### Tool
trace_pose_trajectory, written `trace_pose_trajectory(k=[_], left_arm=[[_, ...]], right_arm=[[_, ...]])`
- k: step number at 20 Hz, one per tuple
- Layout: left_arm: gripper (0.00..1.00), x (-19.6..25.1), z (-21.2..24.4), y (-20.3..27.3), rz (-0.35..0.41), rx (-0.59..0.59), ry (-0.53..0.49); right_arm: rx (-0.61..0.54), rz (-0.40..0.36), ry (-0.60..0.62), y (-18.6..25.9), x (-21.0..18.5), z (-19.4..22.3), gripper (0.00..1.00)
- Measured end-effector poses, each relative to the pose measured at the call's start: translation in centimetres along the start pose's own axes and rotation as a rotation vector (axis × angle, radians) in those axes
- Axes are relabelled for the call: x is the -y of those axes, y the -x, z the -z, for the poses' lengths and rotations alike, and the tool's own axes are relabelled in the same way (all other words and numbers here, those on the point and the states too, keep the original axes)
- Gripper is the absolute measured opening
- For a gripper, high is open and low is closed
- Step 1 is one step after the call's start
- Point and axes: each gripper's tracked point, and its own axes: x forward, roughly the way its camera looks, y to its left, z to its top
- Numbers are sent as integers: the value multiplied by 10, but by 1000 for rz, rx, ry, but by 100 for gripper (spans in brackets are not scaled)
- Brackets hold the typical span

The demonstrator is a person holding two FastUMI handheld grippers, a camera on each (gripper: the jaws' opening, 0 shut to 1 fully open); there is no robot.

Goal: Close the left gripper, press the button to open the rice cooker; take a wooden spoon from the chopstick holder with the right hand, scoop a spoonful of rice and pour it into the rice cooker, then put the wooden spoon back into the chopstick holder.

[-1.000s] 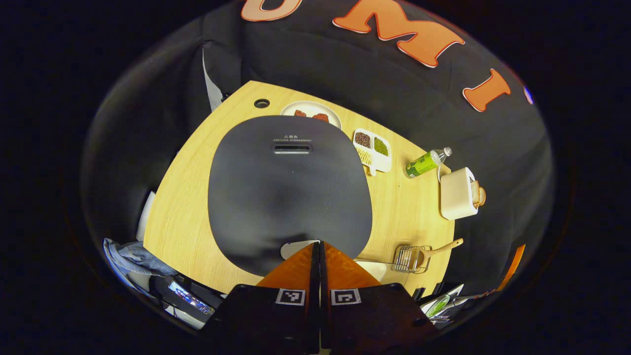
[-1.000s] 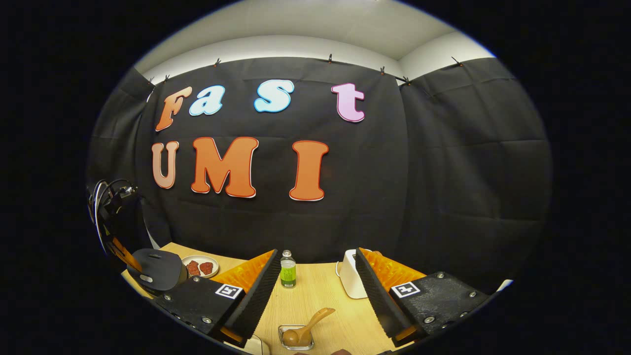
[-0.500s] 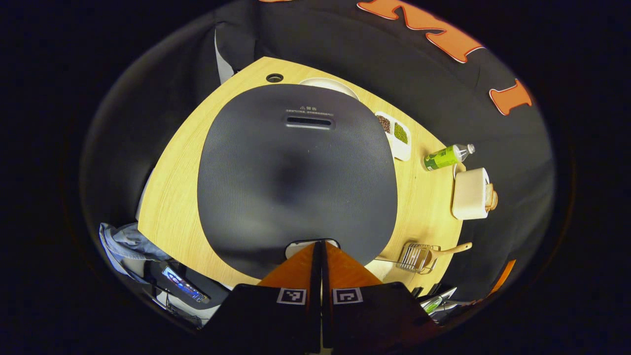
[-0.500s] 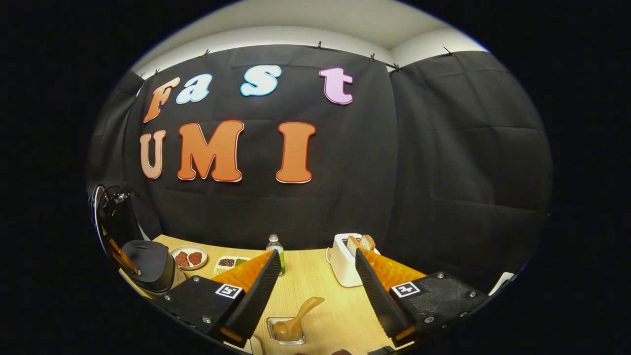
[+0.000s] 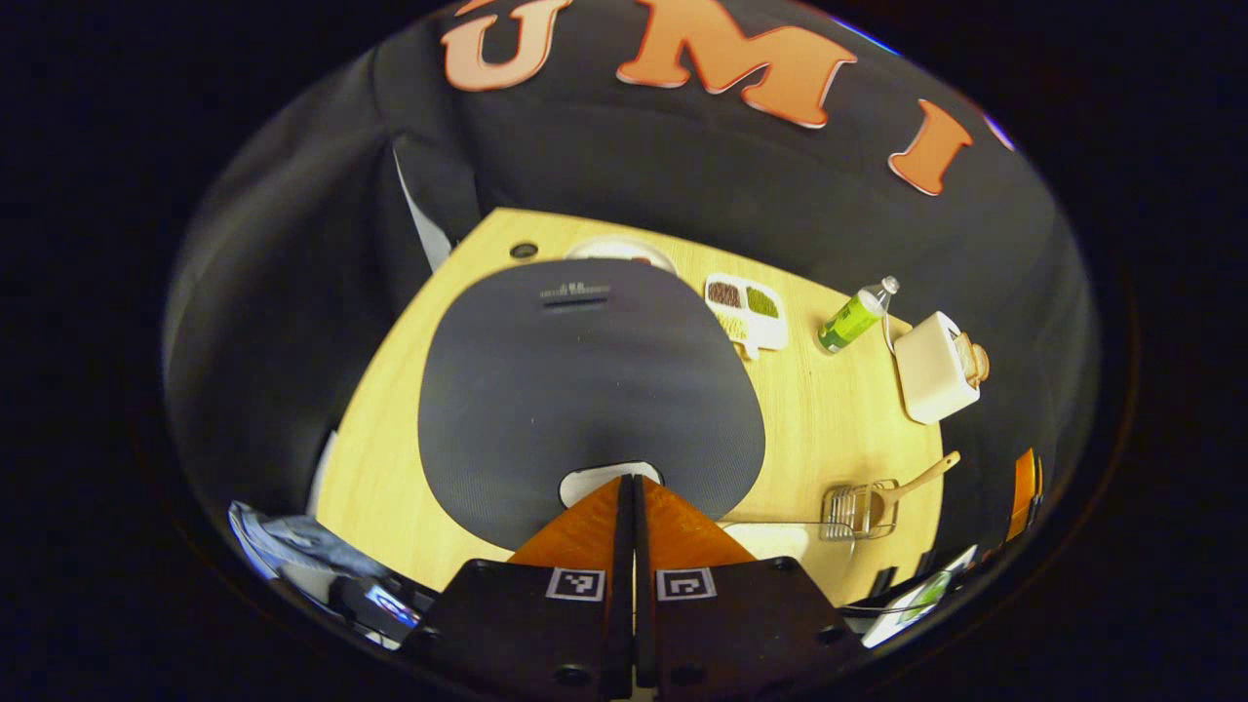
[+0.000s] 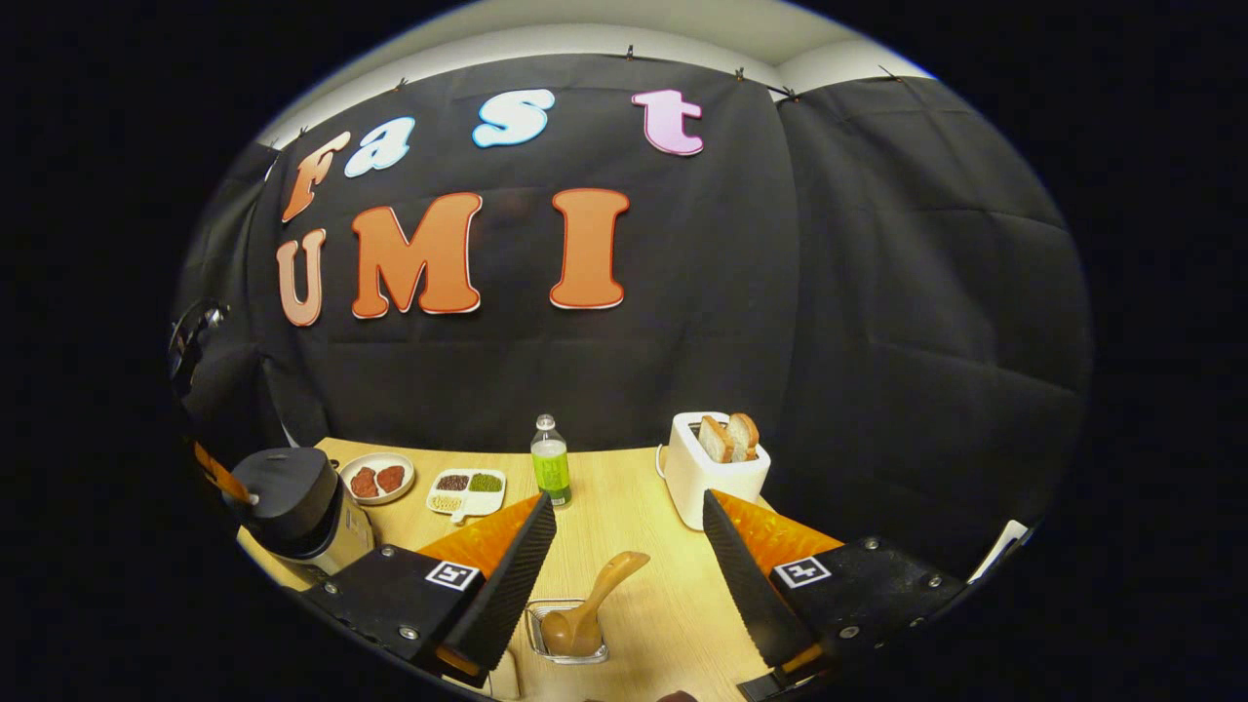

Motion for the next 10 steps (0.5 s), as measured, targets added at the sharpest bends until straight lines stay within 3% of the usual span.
trace_pose_trajectory(k=[3, 7, 10], left_arm=[[2, 2, -38, 24, -59, 202, -73], [5, -7, -88, 53, -137, 451, -49], [6, -28, -114, 100, -252, 639, -85]], right_arm=[[-54, -22, -3, -7, -2, 19, 94], [-136, -49, -46, -20, -6, 44, 94], [-203, -69, -67, -31, -7, 66, 94]])
